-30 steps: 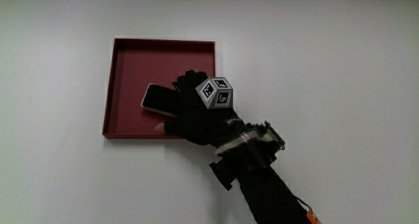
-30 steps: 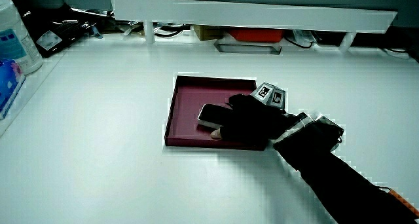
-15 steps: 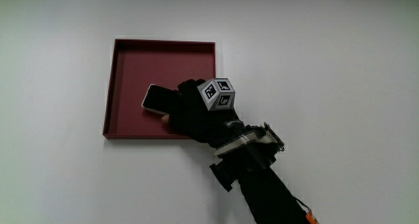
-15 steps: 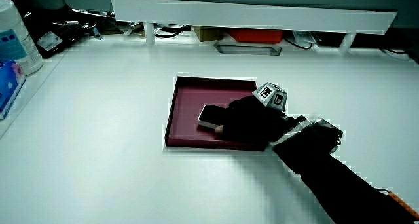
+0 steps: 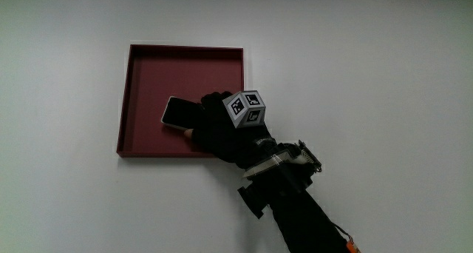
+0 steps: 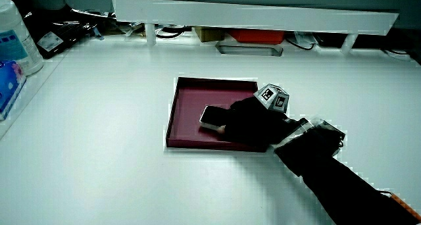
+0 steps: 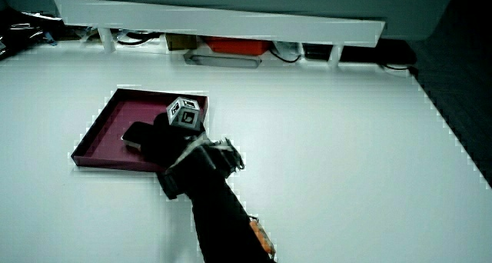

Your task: Pick eraser

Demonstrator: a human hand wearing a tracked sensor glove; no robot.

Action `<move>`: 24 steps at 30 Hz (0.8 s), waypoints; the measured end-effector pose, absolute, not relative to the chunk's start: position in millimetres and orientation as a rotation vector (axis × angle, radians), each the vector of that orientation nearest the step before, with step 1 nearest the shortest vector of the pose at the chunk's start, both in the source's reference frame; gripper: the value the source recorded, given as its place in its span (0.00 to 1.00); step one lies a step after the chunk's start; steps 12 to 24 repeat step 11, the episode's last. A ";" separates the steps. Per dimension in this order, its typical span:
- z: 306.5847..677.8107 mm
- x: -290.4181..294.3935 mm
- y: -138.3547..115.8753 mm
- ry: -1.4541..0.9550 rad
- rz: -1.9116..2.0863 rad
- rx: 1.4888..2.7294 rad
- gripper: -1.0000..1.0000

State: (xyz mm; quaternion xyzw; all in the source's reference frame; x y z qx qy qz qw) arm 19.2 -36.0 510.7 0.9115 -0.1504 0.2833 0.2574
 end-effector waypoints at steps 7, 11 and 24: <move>482.3 33.1 -37.5 -0.465 0.773 2.535 1.00; 470.5 48.3 -34.8 -0.493 0.833 2.501 1.00; 470.5 48.3 -34.8 -0.493 0.833 2.501 1.00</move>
